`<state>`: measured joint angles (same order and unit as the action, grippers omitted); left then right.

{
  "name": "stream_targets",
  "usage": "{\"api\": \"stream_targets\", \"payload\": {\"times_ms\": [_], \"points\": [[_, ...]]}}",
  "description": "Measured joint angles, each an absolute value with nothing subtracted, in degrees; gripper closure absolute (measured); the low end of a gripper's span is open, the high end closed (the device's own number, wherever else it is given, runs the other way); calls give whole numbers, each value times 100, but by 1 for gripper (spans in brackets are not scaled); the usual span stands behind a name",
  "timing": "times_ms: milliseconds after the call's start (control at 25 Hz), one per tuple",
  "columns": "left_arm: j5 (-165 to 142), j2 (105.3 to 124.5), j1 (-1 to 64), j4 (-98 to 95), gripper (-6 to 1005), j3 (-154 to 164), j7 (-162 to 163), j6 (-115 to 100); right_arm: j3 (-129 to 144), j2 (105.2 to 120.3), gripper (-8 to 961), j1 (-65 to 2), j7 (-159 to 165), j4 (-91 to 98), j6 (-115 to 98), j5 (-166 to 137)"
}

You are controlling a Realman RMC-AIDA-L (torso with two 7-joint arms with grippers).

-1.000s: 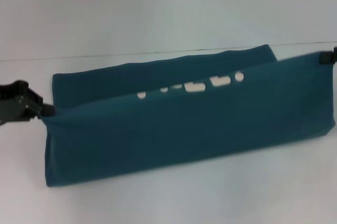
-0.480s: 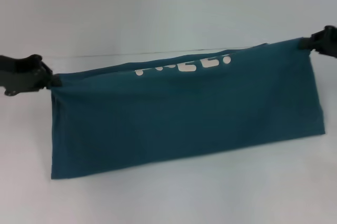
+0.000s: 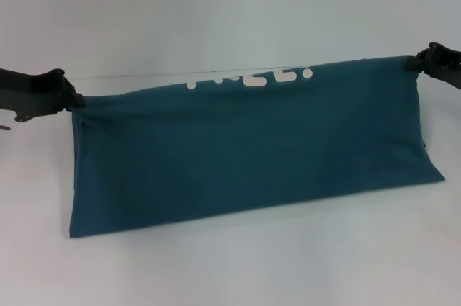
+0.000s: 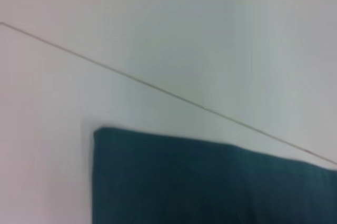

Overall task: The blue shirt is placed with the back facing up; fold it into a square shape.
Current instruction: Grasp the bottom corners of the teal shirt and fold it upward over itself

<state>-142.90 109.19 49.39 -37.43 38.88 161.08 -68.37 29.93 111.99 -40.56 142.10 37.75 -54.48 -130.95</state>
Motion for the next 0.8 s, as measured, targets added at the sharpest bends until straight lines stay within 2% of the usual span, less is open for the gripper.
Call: {"api": "stream_targets", "payload": {"times_ms": [280,800], "points": [[-14295,10987,4963,-3565,951,4037,16109,-6361,3034,11333,825,-4207,14053,3651,-4855,-12902],[-14329,11055,4936,-3525,951,4060,16071,-6040,3386,11342,813,-4529,13897,3188,-4082,-12825]]}}
